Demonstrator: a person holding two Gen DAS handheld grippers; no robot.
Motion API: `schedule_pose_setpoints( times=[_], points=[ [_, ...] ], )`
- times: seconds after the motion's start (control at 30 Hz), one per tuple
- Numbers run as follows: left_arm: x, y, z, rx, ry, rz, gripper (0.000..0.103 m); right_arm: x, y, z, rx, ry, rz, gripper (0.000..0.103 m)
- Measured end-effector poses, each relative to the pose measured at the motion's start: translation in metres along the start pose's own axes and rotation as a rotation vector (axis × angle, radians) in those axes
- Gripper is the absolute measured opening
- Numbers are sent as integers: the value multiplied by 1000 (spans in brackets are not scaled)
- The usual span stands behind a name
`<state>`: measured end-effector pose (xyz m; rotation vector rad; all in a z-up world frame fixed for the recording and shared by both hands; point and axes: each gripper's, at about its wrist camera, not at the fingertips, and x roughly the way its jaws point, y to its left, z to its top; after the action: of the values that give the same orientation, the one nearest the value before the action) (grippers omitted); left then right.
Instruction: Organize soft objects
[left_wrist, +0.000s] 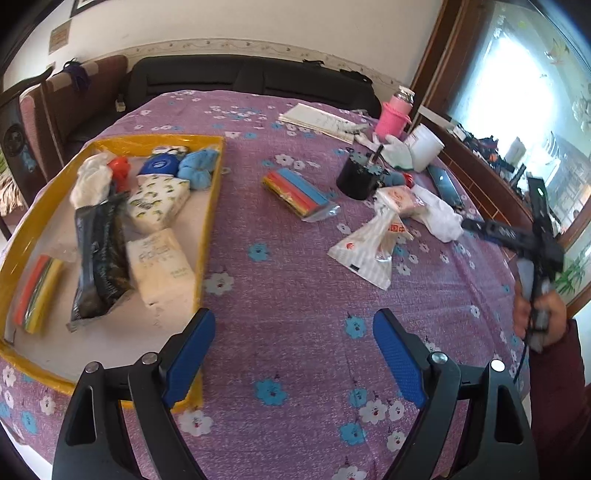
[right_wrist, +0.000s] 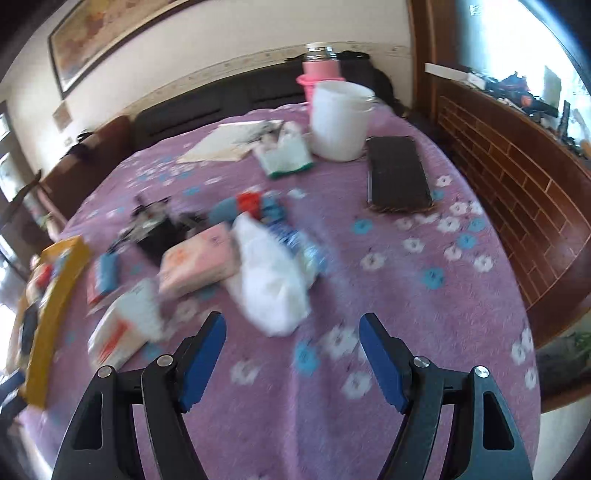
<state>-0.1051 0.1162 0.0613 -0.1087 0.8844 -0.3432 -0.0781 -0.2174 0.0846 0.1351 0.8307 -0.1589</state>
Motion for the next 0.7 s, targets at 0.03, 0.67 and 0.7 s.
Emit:
schedule_pose_setpoints(
  times=[0.03,0.67,0.7],
  points=[
    [2,-3,1,10,3,4,87,5,3,5,-2,-10,-14,78],
    [78,-79,50,196,75,43,86,67,33,17,-90,-28,-5,67],
    [87,-83,55,212,71,41,86,67,33,16,-90,-30,-4,64]
  ],
)
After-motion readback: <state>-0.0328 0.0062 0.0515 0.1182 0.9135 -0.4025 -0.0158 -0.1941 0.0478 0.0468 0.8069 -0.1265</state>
